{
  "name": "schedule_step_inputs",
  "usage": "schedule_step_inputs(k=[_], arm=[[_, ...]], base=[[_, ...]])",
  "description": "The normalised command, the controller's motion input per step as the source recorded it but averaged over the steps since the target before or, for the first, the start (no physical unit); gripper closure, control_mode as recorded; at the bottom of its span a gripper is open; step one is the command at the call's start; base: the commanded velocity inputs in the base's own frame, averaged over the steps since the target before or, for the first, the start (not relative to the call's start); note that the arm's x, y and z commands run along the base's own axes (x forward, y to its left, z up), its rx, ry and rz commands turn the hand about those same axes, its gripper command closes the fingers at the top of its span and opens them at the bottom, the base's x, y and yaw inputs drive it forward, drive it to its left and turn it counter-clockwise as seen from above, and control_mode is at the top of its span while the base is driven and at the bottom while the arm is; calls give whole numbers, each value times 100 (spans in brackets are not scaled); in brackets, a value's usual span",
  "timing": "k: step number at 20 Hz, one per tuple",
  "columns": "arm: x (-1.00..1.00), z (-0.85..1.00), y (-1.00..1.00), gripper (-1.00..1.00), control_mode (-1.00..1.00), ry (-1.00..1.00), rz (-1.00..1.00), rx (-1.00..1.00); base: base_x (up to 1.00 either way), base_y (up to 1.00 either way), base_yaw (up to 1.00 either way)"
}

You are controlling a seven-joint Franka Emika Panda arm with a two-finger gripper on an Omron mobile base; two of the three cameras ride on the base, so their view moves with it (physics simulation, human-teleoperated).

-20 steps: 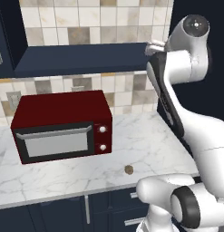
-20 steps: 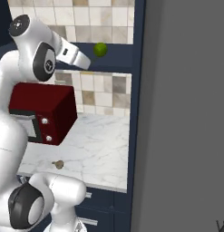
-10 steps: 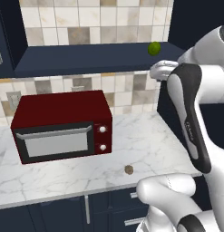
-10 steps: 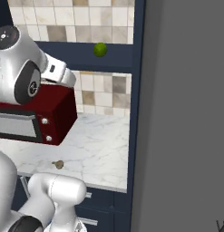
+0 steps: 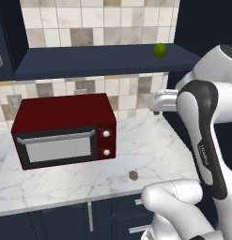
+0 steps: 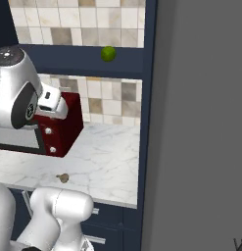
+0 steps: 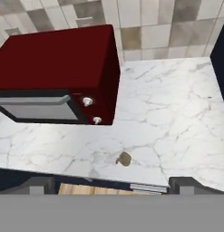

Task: Pick the lime, garlic from the counter and place them in the cabinet.

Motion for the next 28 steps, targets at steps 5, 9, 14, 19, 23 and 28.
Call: schedule_step_inputs(k=[5,9,14,19,23,28], arm=[[0,-55,36,-100,-100,23,6,-4],[0,-41,16,-100,-100,15,5,-1],[0,-46,2,-100,-100,1,2,-2],[1,-47,0,-100,-100,0,0,-11],[3,-46,0,-100,-100,0,0,-13],[14,-38,0,-100,-100,0,0,-4]], base=[[0,0,0],[0,0,0],[0,0,0],[0,0,0],[0,0,0],[0,0,0]])
